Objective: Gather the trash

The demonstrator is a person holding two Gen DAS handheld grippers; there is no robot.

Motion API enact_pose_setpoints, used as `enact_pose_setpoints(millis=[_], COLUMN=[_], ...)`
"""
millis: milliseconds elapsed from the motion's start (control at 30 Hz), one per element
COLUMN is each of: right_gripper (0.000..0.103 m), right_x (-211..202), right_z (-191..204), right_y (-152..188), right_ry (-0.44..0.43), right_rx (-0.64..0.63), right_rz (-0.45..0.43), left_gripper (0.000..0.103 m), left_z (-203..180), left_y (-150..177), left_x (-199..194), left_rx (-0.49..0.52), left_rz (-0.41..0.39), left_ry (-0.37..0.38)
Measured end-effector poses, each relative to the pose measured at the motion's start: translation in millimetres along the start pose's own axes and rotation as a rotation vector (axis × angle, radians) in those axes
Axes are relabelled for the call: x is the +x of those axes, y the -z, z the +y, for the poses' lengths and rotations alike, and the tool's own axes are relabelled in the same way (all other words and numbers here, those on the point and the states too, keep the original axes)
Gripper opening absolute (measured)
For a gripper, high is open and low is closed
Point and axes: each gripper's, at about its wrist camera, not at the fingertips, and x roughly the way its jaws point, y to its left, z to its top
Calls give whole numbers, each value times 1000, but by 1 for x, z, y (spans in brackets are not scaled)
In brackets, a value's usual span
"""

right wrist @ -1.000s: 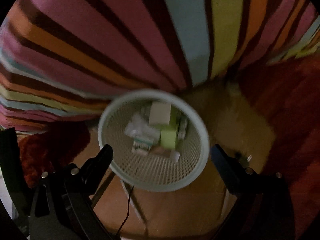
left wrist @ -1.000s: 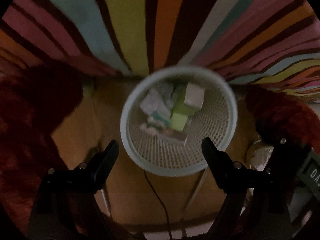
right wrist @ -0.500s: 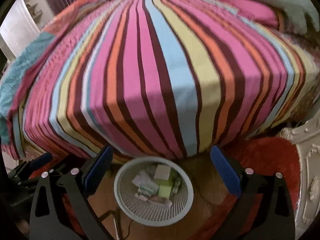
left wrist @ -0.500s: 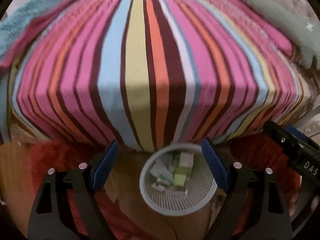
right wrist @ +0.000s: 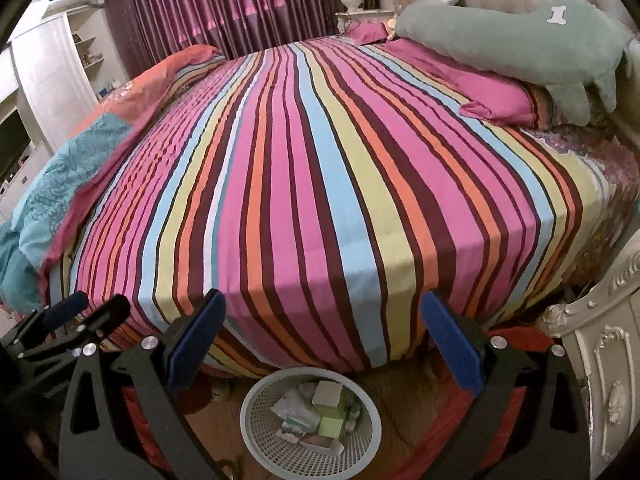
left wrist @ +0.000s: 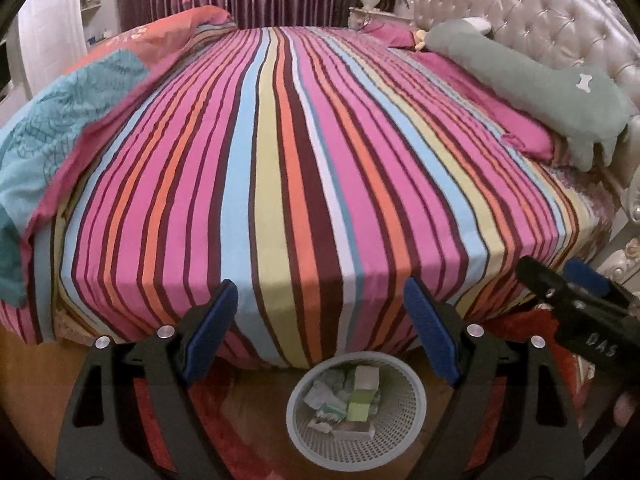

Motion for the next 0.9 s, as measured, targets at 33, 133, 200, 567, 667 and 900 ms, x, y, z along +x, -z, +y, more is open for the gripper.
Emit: enact_pose_setpoints(millis=[33,133,200,567,667,900], right_gripper=[94,94,94,94,94,94], right_x=[-2,-7,-9,-10,-10,-13], right_z=[0,3,4,6,6,9], right_y=[-1,-3,-5,-8,-9,-10], right_ry=[1,2,1,0,1,2], right_rx=[-3,-12,-16,-15,-14,-15], right_rz=[-3,-13,-21,-22,-23,-31], left_gripper=[83,83,83,83,83,83], left_z=[-1,-2,-2,1,0,-1], left_y=[-3,-6,-6,-9,-10,-11], left_x=[-2,-6,-6,-7,-8,-8], left_rx=[7,14,12,1,4,7], left_rz=[-5,-16,-18,-22,-22,-23], left_ry=[-1,-6,-10,8,9,8])
